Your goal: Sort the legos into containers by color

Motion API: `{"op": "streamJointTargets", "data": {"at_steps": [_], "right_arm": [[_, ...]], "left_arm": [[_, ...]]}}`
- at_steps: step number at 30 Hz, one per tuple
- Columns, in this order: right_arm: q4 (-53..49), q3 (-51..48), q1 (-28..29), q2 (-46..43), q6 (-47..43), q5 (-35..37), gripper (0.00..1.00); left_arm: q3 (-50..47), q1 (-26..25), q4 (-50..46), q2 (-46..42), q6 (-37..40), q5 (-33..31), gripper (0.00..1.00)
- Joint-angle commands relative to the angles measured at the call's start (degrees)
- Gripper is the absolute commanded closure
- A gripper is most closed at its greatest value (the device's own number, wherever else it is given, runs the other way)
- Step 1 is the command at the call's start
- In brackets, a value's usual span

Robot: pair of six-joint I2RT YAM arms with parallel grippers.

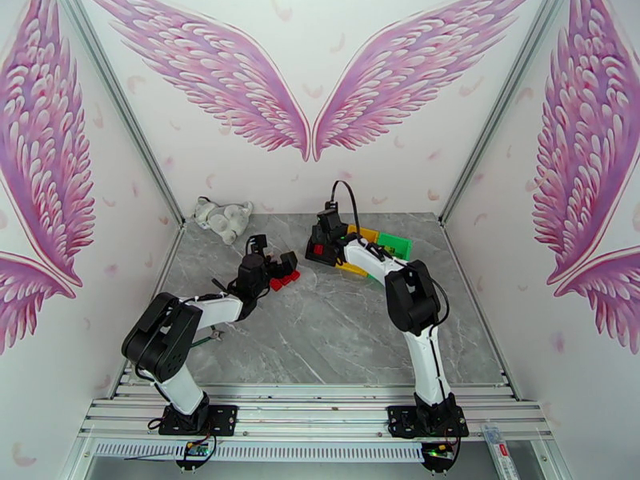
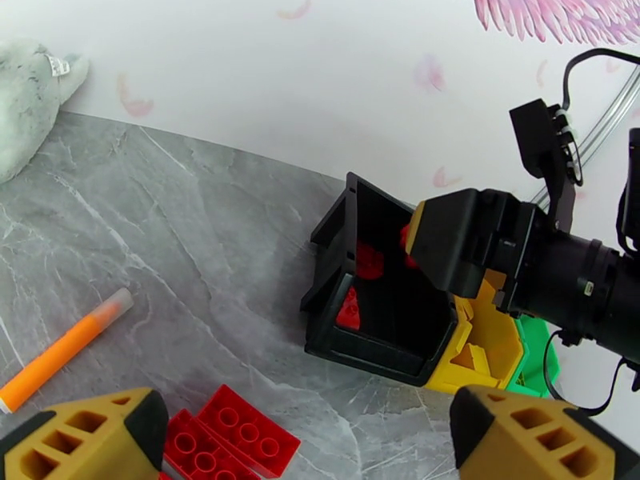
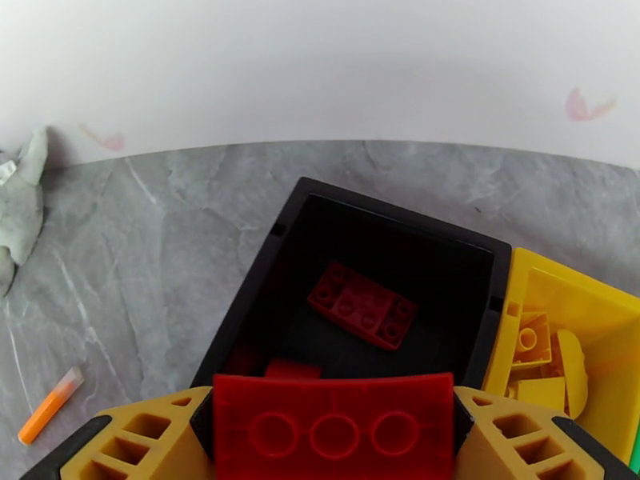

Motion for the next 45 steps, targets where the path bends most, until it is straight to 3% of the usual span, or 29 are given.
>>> {"op": "streamJointTargets", "data": {"at_steps": [1,10,24,31,45], "right_arm": [[-3.1,2.8,0.1,0.7,0.0,-0.1,0.14],[2.2,-6.9,1.7,-6.8,-0.5,-3.6,0.11],[10.2,-22.5,14.3,-11.7,-0.1,-11.6,0.08],[10.4,-22.1,18.0,-8.0,1.2,-17.7,0.07],[9.7,-19.1,20.7,-1.5,1.4,-18.1,0.1]], "left_arm": [[-0.9,0.0,0.6,-2.1,0.9,-0.5,0.01],[-6.3,0.2,-0.2,-8.4,1.7,-3.8,0.01],[-16.1,3.4,-3.0,-20.2,0.7,-7.2,0.01],[-20.0,5.8,-4.8,-26.0,0.0,-7.2,0.01],[-25.2,8.4,-11.3,-37.6,0.2,-8.3,0.01]]}}
